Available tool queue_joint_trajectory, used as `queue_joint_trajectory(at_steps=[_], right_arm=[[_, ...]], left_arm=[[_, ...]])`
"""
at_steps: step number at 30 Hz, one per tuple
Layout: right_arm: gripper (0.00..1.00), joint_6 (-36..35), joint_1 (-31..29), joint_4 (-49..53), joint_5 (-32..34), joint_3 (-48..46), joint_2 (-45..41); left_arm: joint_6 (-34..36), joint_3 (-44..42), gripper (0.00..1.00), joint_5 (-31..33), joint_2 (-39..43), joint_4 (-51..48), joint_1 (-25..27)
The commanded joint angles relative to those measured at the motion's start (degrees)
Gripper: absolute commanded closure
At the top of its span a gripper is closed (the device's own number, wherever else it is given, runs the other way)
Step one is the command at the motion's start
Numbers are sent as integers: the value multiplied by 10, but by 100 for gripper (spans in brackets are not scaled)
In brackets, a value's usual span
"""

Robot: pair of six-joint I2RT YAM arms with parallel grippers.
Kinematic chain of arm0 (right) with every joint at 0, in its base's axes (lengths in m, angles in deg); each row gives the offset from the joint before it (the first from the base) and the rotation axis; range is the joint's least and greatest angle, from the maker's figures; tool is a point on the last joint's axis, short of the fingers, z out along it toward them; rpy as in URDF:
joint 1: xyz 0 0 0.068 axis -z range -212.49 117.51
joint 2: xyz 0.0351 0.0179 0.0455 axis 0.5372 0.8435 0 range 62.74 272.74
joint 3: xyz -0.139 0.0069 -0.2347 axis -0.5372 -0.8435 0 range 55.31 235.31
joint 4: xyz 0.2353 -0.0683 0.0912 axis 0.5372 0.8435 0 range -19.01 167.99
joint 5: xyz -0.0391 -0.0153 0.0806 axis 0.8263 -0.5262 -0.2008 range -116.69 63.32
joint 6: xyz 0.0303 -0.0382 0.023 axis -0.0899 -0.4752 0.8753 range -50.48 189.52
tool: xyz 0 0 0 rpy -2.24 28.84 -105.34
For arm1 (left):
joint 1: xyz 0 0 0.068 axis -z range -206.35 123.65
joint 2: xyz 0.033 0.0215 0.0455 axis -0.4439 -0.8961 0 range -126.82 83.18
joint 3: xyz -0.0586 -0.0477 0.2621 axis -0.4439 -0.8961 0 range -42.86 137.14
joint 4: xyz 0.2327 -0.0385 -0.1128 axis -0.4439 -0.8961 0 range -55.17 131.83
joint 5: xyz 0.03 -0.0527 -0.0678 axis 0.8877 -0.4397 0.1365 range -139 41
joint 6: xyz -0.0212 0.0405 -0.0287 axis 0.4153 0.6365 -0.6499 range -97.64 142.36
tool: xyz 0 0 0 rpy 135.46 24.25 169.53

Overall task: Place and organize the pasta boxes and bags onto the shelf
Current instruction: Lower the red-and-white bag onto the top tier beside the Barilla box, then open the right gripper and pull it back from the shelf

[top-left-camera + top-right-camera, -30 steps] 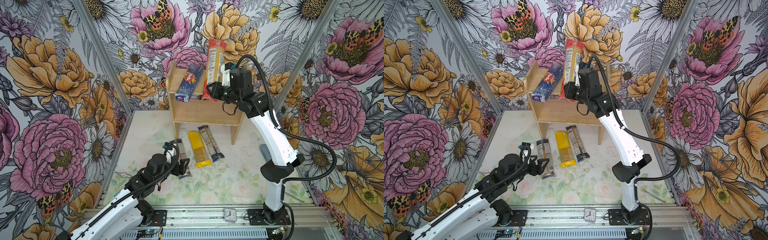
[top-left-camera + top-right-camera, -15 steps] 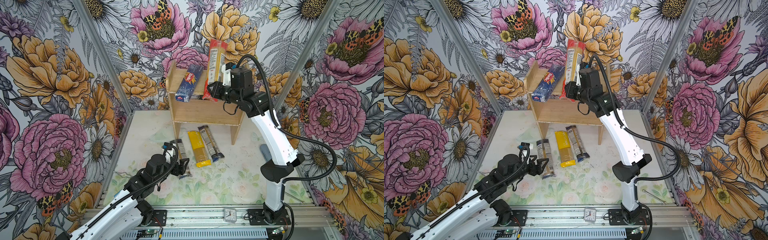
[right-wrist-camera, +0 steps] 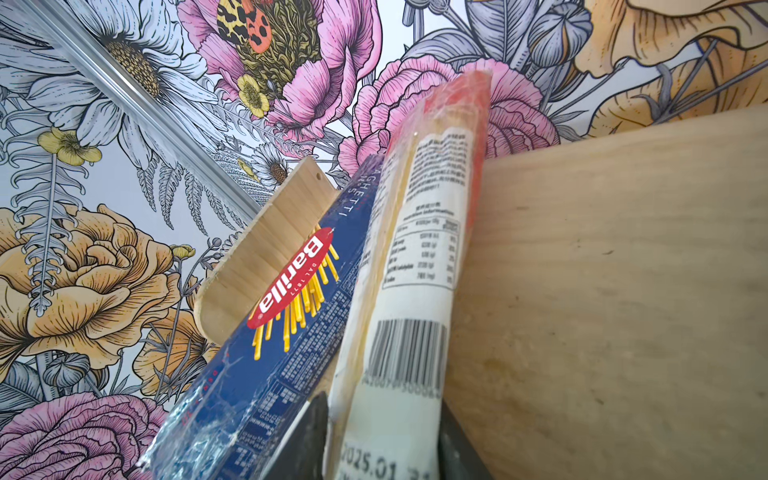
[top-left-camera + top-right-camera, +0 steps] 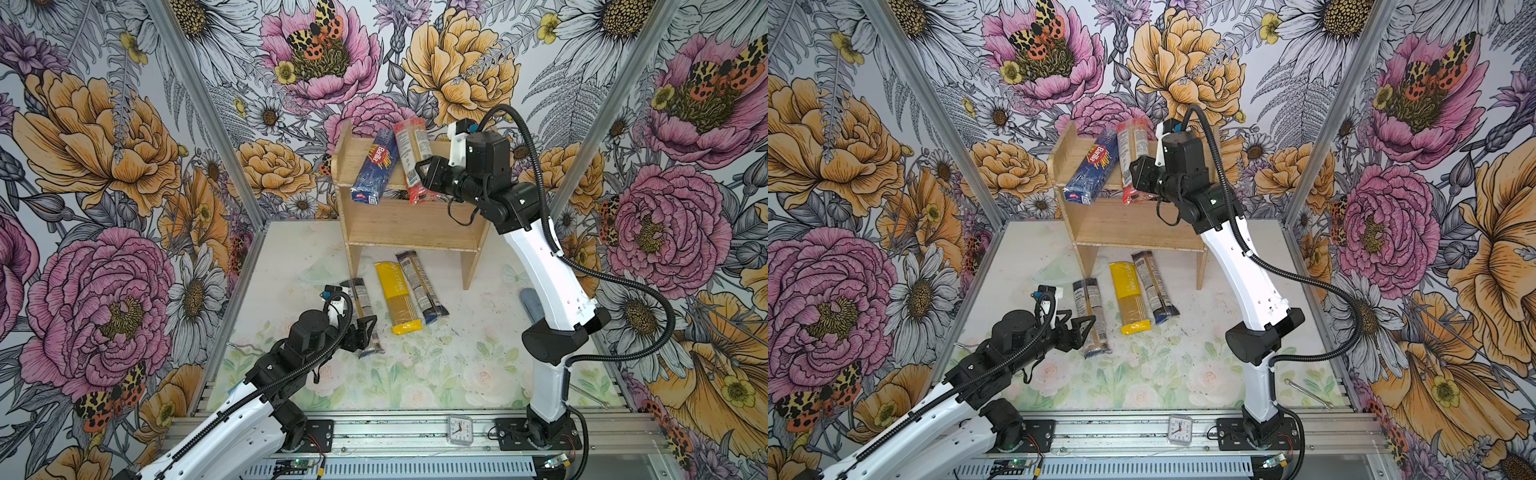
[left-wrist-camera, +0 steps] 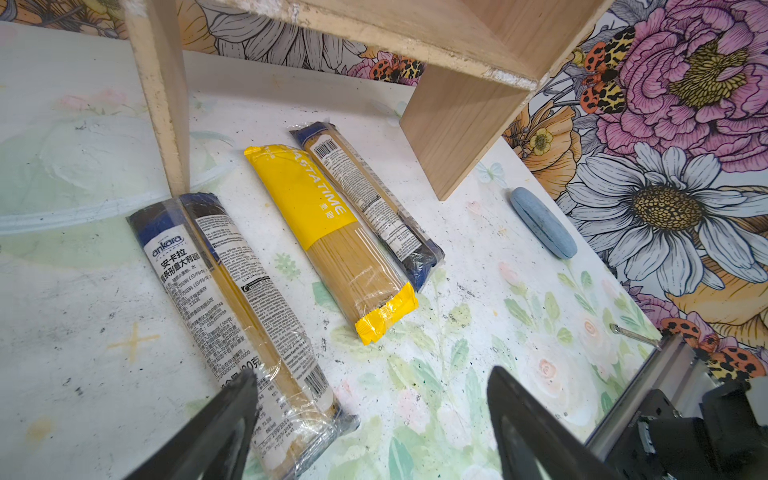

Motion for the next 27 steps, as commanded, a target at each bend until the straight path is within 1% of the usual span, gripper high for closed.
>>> queue_joint_trajectory(at_steps=[1, 10, 16, 21, 27], right_arm=[[61, -10, -1, -64, -23, 15, -6], [62, -5, -1, -64, -50, 16, 3], [60, -9, 0, -63, -50, 12, 7], [51, -34, 0, -62, -12, -16, -15], [49, -66, 0, -62, 31, -71, -54]], left_arm=[[-8, -9, 14, 10, 9, 2, 4], [-7, -9, 14, 11, 13, -1, 3], [-7, -9, 14, 10, 14, -2, 4], [-8, -9, 13, 13, 17, -7, 3], [-7, -9, 13, 13, 18, -8, 3]])
